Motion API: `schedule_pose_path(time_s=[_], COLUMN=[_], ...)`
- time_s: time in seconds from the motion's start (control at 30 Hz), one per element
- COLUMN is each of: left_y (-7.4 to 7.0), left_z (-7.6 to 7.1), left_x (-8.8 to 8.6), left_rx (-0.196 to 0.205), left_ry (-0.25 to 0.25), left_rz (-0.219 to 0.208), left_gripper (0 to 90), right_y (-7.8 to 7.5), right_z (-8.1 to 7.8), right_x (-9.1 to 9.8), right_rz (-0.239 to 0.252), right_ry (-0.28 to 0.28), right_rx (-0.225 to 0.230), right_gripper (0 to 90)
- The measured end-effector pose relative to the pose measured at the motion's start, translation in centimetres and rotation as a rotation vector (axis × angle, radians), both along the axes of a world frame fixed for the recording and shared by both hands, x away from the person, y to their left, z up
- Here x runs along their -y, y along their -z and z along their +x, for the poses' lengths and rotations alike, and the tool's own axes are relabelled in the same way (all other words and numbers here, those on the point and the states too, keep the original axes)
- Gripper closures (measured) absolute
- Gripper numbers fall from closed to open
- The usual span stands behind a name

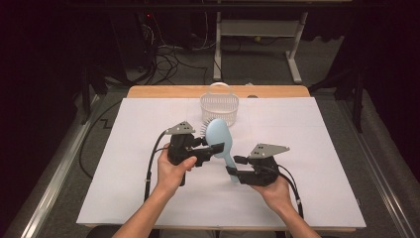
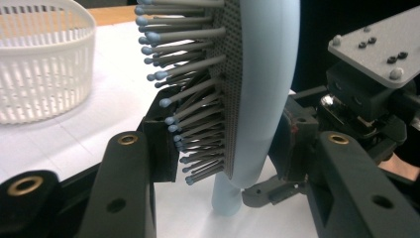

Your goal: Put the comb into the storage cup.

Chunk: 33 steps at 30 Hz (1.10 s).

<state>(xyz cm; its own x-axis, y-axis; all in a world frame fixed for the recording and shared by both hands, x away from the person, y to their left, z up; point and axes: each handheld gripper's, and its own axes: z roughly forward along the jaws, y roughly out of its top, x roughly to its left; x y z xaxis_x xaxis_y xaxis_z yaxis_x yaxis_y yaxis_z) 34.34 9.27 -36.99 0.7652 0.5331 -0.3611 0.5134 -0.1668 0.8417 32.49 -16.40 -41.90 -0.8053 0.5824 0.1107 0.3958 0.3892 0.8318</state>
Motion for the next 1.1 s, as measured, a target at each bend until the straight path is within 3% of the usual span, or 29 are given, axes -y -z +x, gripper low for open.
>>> schedule_pose_path(time_s=[0.4, 1.1], left_y=[-0.6, -1.2], left_z=[0.2, 0.1], left_x=[-1.1, -3.2], left_rx=[0.012, 0.025], left_ry=[-0.033, -0.086], left_rz=[-0.011, -0.003], left_gripper=[53.6, 53.5], right_y=[0.0, 0.1], right_z=[0.0, -0.1], right_x=[0.2, 1.6], right_rz=[0.011, 0.042], right_ry=[-0.002, 0.047], right_rx=[0.021, 0.052], right_gripper=[46.9, 40.6])
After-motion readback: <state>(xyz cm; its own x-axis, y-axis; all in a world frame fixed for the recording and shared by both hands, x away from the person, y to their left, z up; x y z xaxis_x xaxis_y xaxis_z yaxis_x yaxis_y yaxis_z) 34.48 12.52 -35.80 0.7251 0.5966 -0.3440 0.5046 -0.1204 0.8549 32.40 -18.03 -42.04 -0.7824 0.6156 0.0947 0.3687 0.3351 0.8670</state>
